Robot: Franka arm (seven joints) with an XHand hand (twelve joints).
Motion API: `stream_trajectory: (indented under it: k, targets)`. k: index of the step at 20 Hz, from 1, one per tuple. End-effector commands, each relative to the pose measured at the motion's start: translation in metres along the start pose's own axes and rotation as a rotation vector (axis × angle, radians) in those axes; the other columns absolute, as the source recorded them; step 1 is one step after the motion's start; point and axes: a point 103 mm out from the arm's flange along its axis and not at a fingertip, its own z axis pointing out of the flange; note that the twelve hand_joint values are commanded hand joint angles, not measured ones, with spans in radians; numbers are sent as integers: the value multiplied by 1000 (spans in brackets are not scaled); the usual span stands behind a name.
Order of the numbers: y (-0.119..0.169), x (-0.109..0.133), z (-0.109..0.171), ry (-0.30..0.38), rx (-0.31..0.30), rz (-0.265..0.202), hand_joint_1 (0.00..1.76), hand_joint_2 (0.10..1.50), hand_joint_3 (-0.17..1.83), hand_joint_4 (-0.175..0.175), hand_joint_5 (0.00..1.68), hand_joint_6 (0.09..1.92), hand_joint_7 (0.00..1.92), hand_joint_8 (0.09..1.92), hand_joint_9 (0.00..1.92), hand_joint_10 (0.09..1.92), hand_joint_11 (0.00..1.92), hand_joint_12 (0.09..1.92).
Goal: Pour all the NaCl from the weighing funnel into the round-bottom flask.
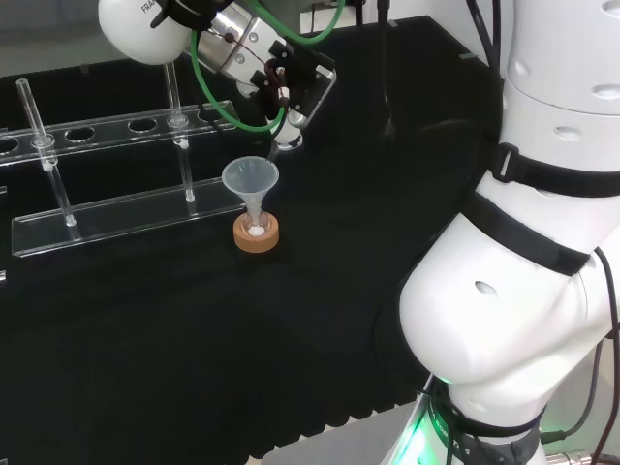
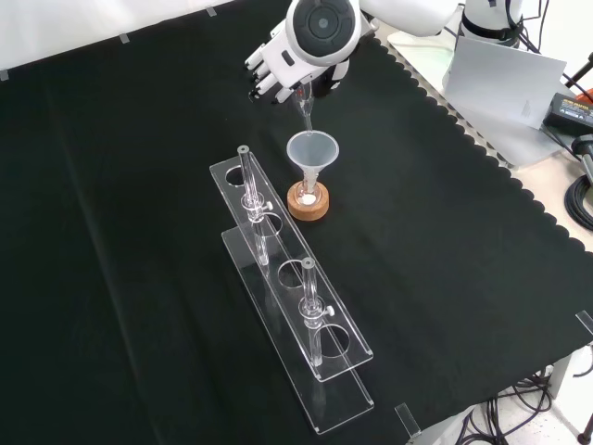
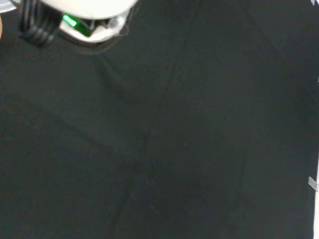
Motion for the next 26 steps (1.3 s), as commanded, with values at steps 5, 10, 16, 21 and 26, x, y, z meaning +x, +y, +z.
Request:
stream_trajectory:
  k: [5, 10, 16, 21, 26]
  targets:
    - [2, -4, 7, 110, -27, -7, 1120, 632, 723, 175, 1245, 753, 380, 638, 705, 487, 520, 1261]
    - [4, -11, 13, 195, -36, -7, 1120, 633, 723, 175, 1244, 754, 380, 639, 704, 488, 525, 1264]
    - [8, -15, 19, 273, -52, -2, 1119, 634, 722, 175, 1242, 757, 380, 639, 704, 490, 527, 1264]
    - [11, -16, 28, 338, -58, -2, 1119, 635, 722, 175, 1240, 759, 379, 639, 706, 492, 530, 1264]
    - [13, -20, 38, 403, -74, 6, 1118, 635, 722, 175, 1239, 762, 380, 639, 708, 494, 532, 1265]
